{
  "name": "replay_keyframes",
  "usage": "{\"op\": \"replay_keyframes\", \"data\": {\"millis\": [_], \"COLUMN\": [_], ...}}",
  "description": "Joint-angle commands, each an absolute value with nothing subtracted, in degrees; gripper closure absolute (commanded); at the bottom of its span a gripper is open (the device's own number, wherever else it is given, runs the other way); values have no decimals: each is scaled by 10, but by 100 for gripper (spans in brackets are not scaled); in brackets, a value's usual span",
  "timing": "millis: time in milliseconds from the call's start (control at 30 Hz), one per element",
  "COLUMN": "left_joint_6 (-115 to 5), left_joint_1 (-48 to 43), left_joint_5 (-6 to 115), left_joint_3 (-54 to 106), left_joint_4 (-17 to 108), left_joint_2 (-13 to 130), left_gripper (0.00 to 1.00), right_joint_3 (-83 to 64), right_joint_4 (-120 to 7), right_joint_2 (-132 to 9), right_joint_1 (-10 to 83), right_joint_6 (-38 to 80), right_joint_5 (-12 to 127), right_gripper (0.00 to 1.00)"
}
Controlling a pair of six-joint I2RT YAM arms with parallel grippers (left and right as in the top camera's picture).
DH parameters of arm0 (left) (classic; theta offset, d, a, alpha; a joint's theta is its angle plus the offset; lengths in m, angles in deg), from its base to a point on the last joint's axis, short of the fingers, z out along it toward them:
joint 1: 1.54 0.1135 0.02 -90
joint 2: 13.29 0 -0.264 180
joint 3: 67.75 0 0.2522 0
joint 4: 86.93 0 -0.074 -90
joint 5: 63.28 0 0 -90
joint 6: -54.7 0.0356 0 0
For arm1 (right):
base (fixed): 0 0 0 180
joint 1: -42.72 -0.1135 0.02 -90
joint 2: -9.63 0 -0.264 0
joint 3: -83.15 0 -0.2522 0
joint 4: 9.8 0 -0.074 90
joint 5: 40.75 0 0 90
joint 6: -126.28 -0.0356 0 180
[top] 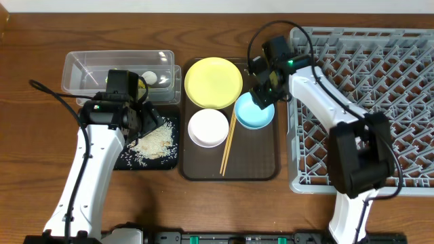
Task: Sort waste into correct bins and load items into the dishwasher rack
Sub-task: 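Reach the right gripper to the light-blue bowl and grasp its rim, then carry the light-blue bowl with the right gripper and set it in the rack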
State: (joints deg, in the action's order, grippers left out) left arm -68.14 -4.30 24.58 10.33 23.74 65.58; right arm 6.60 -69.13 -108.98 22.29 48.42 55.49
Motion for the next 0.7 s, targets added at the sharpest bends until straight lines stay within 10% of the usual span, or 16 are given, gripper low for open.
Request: {"op": "replay_keyframes", "data": {"millis": [0, 367, 667], "left_joint_6": [-686, -686, -686], "left_joint_1": [-40, -40, -40], "left_joint_5": [237, 237, 237], "left_joint_3": [109, 109, 109], "left_joint_4": [234, 234, 234], "left_joint_2": [653, 653, 653], "left_gripper": [5, 5, 5], "right_joint_3": [64, 63, 68], "right_joint_4": [-688, -708, -735], "right_joint_2": [-1104, -1111, -1087], "right_joint_1": [221, 221, 233], "right_joint_6": [454, 440, 430], "right_joint_5": [512, 506, 493], "right_gripper": [54, 97, 99]}}
